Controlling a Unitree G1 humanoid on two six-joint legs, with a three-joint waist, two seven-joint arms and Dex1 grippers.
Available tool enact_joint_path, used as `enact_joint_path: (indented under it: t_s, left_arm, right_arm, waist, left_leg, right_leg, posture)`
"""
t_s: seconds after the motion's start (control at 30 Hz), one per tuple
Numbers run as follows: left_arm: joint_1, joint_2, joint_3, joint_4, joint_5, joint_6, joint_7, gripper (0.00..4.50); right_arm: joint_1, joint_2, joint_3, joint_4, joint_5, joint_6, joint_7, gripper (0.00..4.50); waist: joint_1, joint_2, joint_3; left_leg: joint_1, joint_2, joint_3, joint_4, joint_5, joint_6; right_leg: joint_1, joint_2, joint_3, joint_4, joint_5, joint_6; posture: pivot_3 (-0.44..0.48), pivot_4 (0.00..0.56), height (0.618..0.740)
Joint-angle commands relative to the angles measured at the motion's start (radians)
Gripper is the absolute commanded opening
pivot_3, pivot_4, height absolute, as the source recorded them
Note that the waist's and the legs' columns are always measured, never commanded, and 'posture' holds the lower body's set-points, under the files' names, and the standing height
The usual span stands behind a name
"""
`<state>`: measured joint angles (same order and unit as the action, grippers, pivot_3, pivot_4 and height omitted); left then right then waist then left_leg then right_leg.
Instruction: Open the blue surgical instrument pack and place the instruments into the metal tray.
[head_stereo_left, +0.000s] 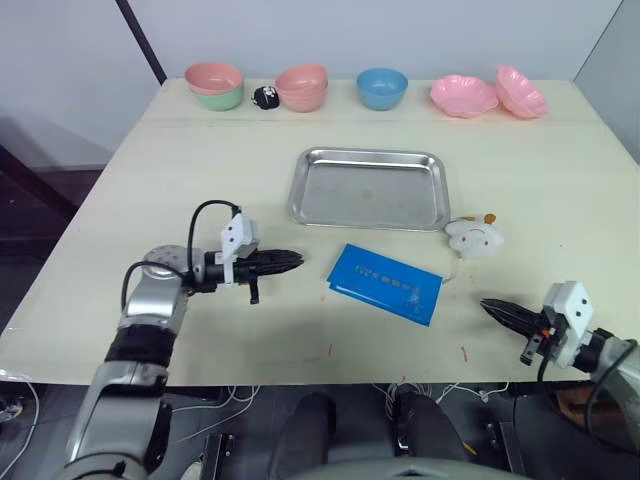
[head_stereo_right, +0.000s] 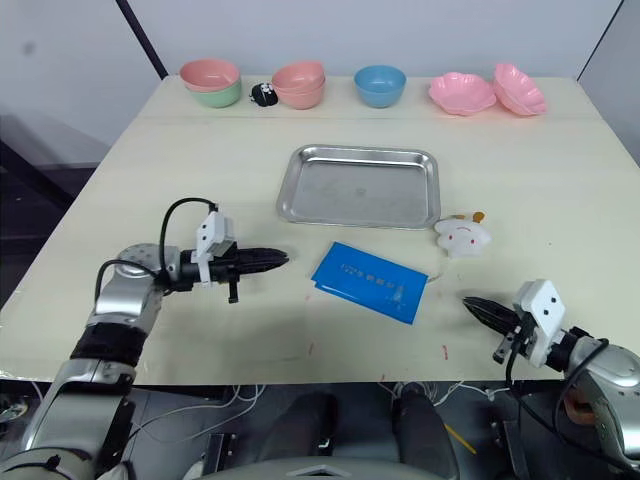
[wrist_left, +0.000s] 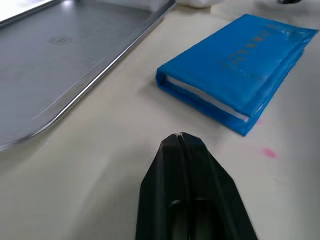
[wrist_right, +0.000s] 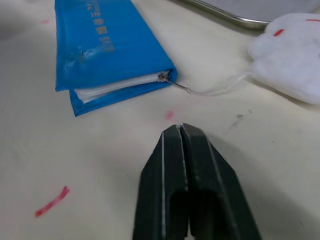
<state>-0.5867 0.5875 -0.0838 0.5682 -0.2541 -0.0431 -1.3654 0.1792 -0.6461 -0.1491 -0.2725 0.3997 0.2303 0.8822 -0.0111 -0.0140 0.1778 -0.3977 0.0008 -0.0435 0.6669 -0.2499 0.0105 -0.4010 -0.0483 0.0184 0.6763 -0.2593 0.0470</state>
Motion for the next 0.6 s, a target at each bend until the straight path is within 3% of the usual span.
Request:
enact_joint_path:
  t_s: [0.03,0.37,0.6]
  left_arm:
    - [-0.055,-0.021,-0.008,0.073,0.025,-0.059,-0.022,0.07]
    - [-0.214,-0.140,-0.041,0.338,0.110,-0.191,-0.042,0.07]
    - [-0.259,-0.193,-0.037,0.408,0.133,-0.235,-0.057,0.07]
  right_arm:
    - [-0.017,-0.001,0.021,-0.040,-0.017,0.021,-0.024,0.00]
    - [-0.110,0.031,0.132,-0.025,-0.075,0.034,-0.057,0.00]
    - [-0.160,0.054,0.175,-0.006,-0.098,0.038,-0.074,0.00]
  waist:
    - [0.000,0.000,0.000]
    - [-0.002,-0.001,0.000]
    - [-0.003,-0.001,0.000]
  left_leg:
    - [0.000,0.000,0.000,0.000,0.000,0.000]
    - [-0.001,0.000,0.000,0.001,0.000,0.000]
    - [-0.001,-0.001,-0.001,0.001,0.000,0.000]
  right_leg:
    - [0.000,0.000,0.000,0.000,0.000,0.000]
    - [-0.001,0.001,0.000,0.001,0.000,0.000]
    - [-0.001,0.001,0.000,0.001,0.000,0.000]
  posture:
    - [0.000,0.150,0.740]
    - [0.000,0.150,0.740]
    - [0.000,0.150,0.740]
